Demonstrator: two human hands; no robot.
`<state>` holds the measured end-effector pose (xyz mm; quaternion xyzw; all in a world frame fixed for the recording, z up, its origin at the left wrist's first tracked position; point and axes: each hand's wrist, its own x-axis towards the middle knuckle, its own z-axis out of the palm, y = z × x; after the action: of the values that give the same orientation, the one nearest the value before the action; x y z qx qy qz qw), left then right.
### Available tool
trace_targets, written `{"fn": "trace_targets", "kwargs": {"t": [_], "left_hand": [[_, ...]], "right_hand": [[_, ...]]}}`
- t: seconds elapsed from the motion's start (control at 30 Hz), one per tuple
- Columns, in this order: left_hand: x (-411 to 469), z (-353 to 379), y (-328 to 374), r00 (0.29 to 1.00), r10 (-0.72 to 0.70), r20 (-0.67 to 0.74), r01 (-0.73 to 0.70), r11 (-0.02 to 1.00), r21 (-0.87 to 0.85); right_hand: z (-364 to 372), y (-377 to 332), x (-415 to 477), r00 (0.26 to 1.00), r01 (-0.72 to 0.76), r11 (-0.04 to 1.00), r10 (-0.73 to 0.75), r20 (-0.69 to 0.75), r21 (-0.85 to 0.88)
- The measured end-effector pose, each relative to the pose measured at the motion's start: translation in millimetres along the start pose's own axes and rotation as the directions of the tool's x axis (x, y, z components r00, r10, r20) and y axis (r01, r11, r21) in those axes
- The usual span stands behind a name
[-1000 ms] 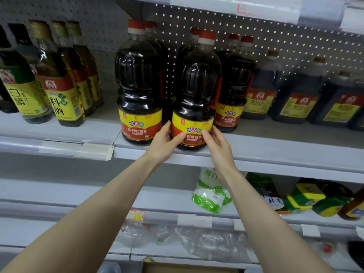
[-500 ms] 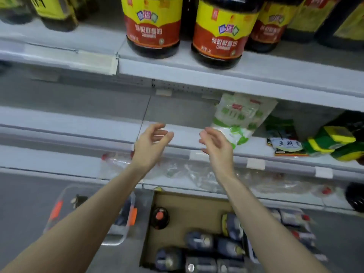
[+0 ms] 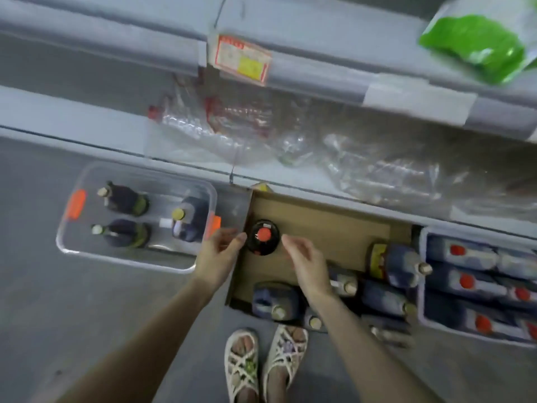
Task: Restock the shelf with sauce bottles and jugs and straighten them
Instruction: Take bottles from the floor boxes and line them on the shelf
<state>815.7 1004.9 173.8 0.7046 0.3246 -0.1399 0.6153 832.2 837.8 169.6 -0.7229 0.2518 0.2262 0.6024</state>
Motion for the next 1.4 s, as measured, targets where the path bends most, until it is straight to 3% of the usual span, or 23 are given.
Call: {"fn": "trace_targets", "kwargs": {"t": [0.27,0.63,0.8,1.0,1.2,1.4], "left_hand": [[62.6,13.6,-112.8,0.994,-0.110,-0.021,0.112,0.991,0.076],[110.0,26.9,-173.9,0.988,-0.150,-0.037,0.153,0.986,0.071],[116.9,27.5,-175.5,0.984,-0.177,-0.037,0.179,0.983,0.051],[107.0,24.4,-158.6,0.986,-0.168,-0.006,0.168,0.986,0.023],[71.2,20.3,-116.2,0.986,-0.159,0.060,0.160,0.987,-0.012],[24.3,12.4,-35.1,0.972,-0.120,0.203,0.121,0.993,0.010]], "right_hand": [[54.2,123.9,63.9,0.956,-0.292,0.956,0.291,0.028,0.039],[97.1,162.7,123.4,0.958,-0.279,0.922,0.287,0.009,0.269],[97.7,175.4,135.9,0.956,-0.287,0.925,0.291,0.019,0.248],[78.9,151.6,144.8,0.982,-0.191,0.968,0.186,0.047,0.165],[41.6,118.8,105.0,0.983,-0.179,0.974,0.171,0.064,0.140],[-5.3,26.0,34.0,0.989,-0.134,0.990,0.130,0.074,0.044]]}}
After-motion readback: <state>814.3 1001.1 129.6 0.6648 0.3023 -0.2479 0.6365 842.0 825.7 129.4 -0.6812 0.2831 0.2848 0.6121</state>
